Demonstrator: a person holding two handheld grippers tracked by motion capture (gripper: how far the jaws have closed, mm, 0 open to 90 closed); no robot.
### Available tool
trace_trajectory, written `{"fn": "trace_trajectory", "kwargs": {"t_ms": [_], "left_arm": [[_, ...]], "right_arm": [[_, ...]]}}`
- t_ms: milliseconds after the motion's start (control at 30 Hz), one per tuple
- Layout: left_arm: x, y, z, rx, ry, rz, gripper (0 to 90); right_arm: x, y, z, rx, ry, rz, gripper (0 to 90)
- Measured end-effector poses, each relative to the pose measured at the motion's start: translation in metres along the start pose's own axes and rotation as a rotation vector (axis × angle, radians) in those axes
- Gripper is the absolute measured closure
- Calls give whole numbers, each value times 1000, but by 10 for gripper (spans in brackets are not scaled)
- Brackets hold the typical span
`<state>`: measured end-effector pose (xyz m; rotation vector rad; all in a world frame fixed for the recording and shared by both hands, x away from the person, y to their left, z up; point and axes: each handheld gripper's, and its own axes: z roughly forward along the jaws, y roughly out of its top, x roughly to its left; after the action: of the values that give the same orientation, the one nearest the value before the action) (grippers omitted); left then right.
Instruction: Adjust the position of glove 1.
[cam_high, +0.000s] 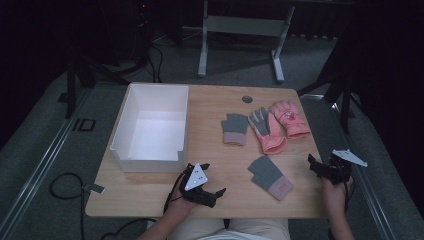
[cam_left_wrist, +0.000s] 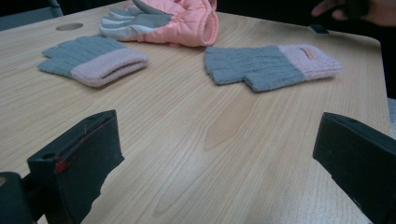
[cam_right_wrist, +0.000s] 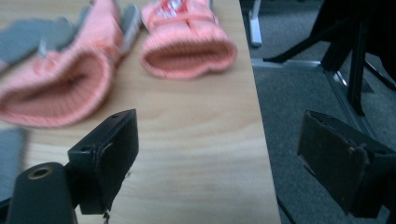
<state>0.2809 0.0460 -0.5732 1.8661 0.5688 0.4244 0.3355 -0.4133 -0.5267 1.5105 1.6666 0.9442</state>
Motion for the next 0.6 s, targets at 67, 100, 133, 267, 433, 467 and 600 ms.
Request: {"fn": "trace_trajectory", "kwargs": {"t_ms": [67, 100, 133, 267, 433, 467, 600], "left_arm": [[0, 0, 0, 1, 2, 6, 7], [0, 0, 0, 1, 2, 7, 7], [0, 0, 0, 0, 2, 5, 7], [-1, 0, 0, -1, 0, 12, 7], [0, 0, 0, 1, -5, 1, 8], [1, 0, 0, 2, -7, -4, 8], [0, 0, 1, 2, -4, -5, 7]], "right_arm": [[2, 8, -4, -11, 10, -12, 116], [4, 13, -5, -10, 9, -26, 116], [6, 16, -6, -13, 9, -32, 116], [11, 31, -10, -41, 4, -58, 116], [15, 47, -15, -4, 64, 12, 214], [16, 48, -15, -5, 65, 13, 213], [20, 55, -14, 8, 111, 14, 153]]}}
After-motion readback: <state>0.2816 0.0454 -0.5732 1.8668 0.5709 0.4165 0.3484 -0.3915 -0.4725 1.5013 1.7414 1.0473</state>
